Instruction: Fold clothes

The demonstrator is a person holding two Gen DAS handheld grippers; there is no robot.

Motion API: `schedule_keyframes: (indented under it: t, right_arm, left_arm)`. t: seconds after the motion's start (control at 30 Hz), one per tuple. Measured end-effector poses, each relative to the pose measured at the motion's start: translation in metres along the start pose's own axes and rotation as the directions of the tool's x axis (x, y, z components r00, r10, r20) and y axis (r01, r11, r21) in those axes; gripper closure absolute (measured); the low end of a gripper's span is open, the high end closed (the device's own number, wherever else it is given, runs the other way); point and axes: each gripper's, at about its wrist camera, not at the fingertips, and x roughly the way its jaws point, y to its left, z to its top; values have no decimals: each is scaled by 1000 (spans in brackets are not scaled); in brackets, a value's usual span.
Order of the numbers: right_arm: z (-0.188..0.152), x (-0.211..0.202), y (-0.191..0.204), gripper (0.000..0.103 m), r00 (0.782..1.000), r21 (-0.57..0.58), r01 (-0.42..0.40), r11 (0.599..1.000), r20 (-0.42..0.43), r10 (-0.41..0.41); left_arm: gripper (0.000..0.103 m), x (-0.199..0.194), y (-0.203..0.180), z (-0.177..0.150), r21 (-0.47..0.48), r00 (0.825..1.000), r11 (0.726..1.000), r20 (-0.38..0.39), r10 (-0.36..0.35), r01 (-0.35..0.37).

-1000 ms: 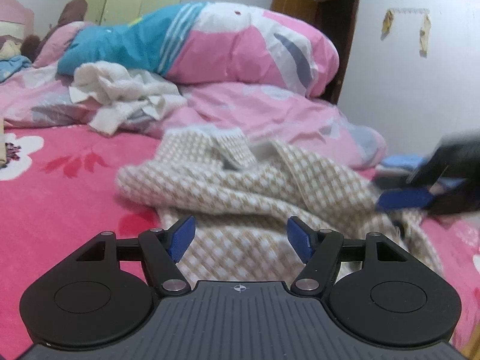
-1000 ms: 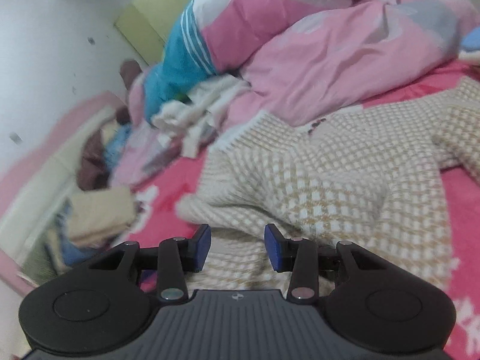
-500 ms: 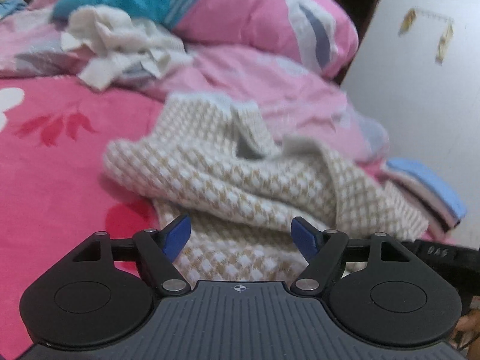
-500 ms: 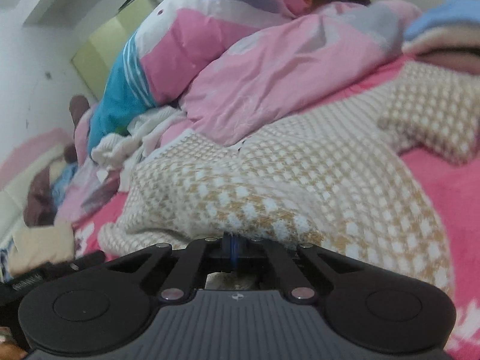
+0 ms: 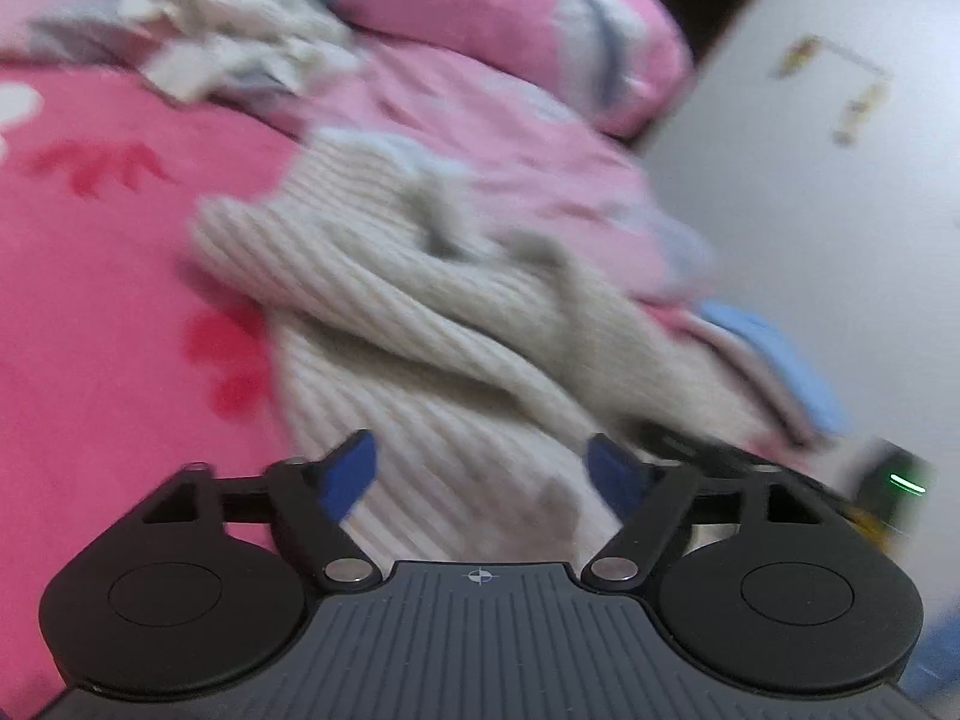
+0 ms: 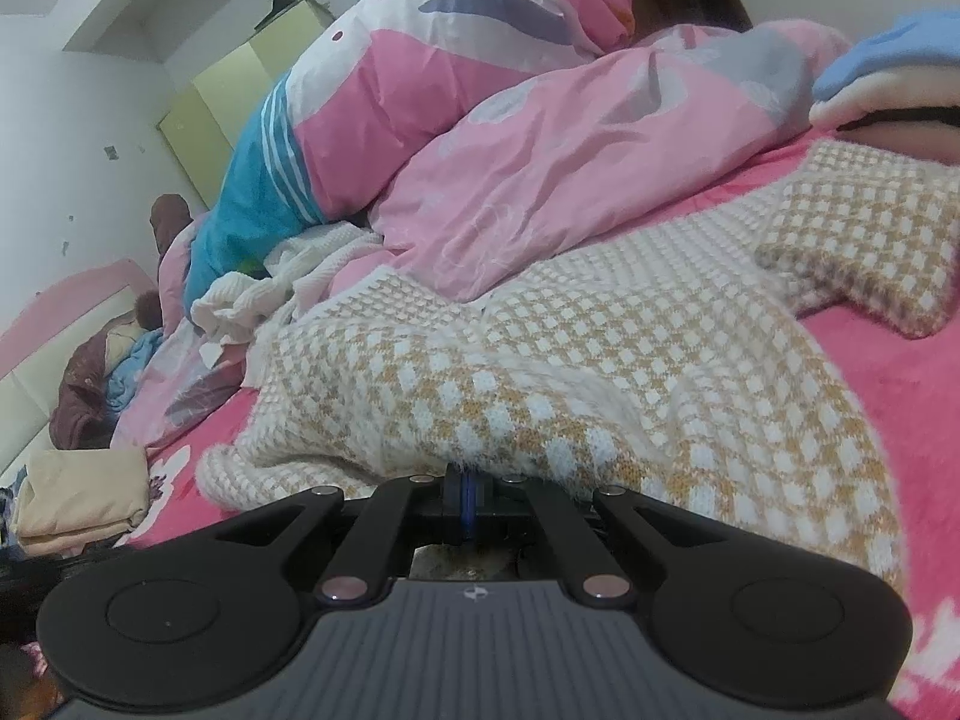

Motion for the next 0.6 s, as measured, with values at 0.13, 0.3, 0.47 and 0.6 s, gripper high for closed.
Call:
schedule_keyframes:
  t: [0.13, 0.3, 0.47, 0.6]
  right_arm:
    - [-1, 0, 1, 103, 1000, -1, 6, 1000, 7, -6]
    - [-3, -1, 3, 103, 1000, -12, 14, 1000, 18, -14]
    - [-5, -3, 3, 103, 1000, -15, 16, 1000, 26, -16]
    - [-5, -3, 1, 103, 1000, -12, 12, 1000, 27, -11]
  left_arm:
    - [4, -4, -30, -18, 146, 999, 989, -43, -19, 25]
    - [39, 17, -44, -31, 234, 992, 968, -71, 109, -89]
    - [79, 9, -31, -23, 127, 990, 988, -96, 102, -89]
    - [88, -7, -41, -19, 158, 983, 973, -43, 176, -167]
